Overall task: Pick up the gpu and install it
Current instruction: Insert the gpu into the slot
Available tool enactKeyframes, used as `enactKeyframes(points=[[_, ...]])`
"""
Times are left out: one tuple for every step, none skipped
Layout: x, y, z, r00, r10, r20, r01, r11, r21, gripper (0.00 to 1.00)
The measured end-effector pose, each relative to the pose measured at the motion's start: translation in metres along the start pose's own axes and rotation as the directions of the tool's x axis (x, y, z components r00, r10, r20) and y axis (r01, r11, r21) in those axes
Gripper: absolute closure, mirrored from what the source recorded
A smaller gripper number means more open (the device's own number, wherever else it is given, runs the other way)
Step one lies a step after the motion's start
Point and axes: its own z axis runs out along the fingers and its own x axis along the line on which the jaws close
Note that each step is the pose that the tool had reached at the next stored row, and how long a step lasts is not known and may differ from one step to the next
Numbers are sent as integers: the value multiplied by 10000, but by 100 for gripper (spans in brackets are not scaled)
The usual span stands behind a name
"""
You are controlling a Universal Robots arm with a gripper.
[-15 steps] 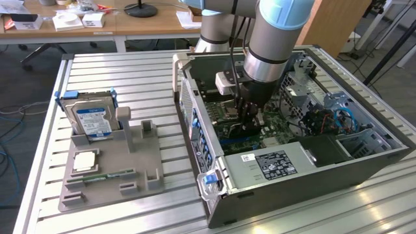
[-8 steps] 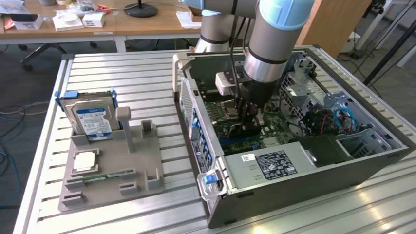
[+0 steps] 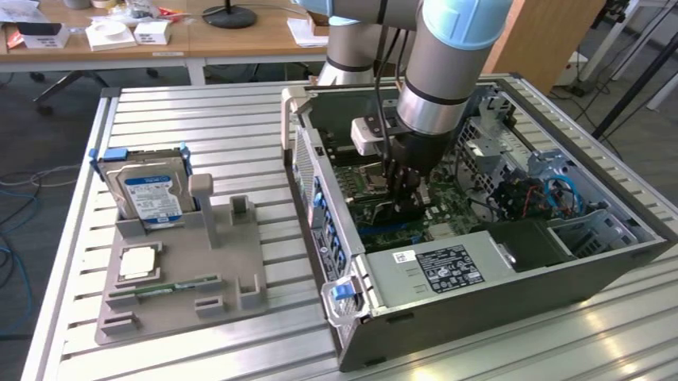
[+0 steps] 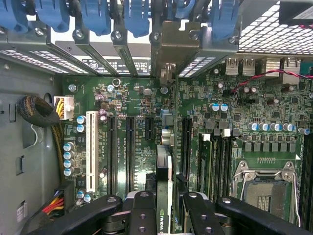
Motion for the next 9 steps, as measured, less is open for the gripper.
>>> enactKeyframes(points=[[0, 0, 0, 10000, 0, 0, 0, 10000, 0, 74], [0, 0, 0, 10000, 0, 1, 0, 10000, 0, 74], [0, 0, 0, 10000, 0, 1, 0, 10000, 0, 74], [0, 0, 0, 10000, -1, 0, 1, 10000, 0, 74], [0, 0, 0, 10000, 0, 1, 0, 10000, 0, 74], [0, 0, 0, 10000, 0, 1, 0, 10000, 0, 74], [0, 0, 0, 10000, 0, 0, 0, 10000, 0, 74], [0, 0, 0, 10000, 0, 1, 0, 10000, 0, 74], [0, 0, 0, 10000, 0, 0, 0, 10000, 0, 74]])
